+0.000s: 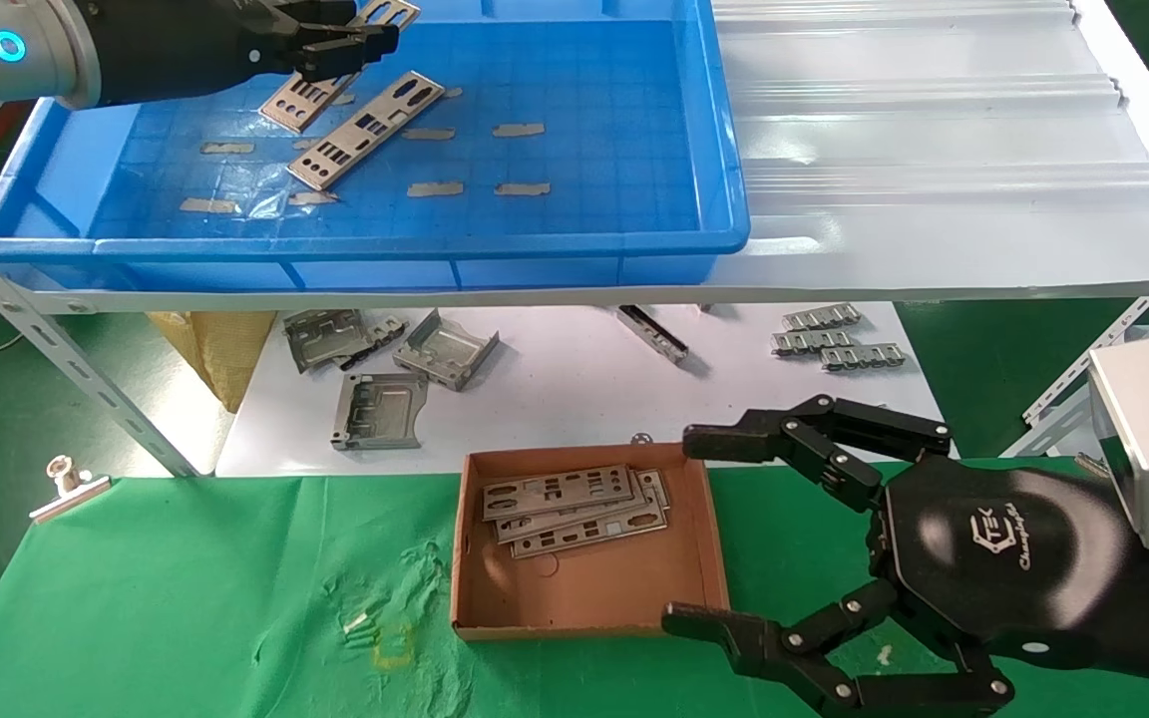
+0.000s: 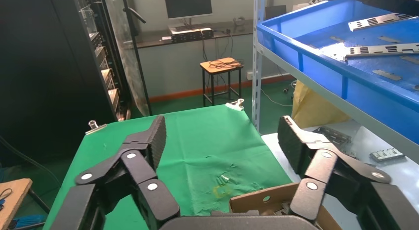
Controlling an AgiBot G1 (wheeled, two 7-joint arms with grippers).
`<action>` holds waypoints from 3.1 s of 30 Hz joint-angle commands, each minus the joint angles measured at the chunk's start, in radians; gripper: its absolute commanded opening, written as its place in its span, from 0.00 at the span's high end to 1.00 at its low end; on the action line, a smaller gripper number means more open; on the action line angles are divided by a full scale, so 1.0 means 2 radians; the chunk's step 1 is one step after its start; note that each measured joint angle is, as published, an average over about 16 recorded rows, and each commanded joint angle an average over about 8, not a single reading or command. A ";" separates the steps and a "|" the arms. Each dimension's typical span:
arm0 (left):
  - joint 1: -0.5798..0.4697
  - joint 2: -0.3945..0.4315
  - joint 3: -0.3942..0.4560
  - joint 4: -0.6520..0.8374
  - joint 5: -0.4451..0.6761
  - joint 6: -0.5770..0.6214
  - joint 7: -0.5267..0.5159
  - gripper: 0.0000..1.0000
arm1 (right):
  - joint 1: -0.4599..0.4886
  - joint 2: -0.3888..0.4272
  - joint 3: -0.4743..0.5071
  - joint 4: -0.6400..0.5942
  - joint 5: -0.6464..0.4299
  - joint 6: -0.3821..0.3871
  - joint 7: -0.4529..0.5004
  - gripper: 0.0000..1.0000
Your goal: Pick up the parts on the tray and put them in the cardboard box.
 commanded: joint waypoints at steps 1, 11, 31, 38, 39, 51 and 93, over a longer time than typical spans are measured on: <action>0.000 -0.001 0.000 0.000 0.000 0.004 0.003 1.00 | 0.000 0.000 0.000 0.000 0.000 0.000 0.000 0.00; -0.009 -0.019 -0.005 -0.014 -0.010 0.138 0.020 1.00 | 0.000 0.000 0.000 0.000 0.000 0.000 0.000 0.00; 0.053 -0.072 0.037 -0.160 -0.064 0.311 0.090 1.00 | 0.000 0.000 0.000 0.000 0.000 0.000 0.000 0.00; 0.111 -0.094 0.088 -0.239 -0.120 0.307 0.082 1.00 | 0.000 0.000 0.000 0.000 0.000 0.000 0.000 0.00; 0.119 -0.094 0.095 -0.242 -0.126 0.306 0.083 1.00 | 0.000 0.000 0.000 0.000 0.000 0.000 0.000 0.00; 0.192 -0.029 0.142 -0.183 -0.104 0.236 0.205 1.00 | 0.000 0.000 0.000 0.000 0.000 0.000 0.000 0.00; 0.233 0.027 0.117 -0.013 -0.150 0.305 0.272 0.00 | 0.000 0.000 0.000 0.000 0.000 0.000 0.000 0.00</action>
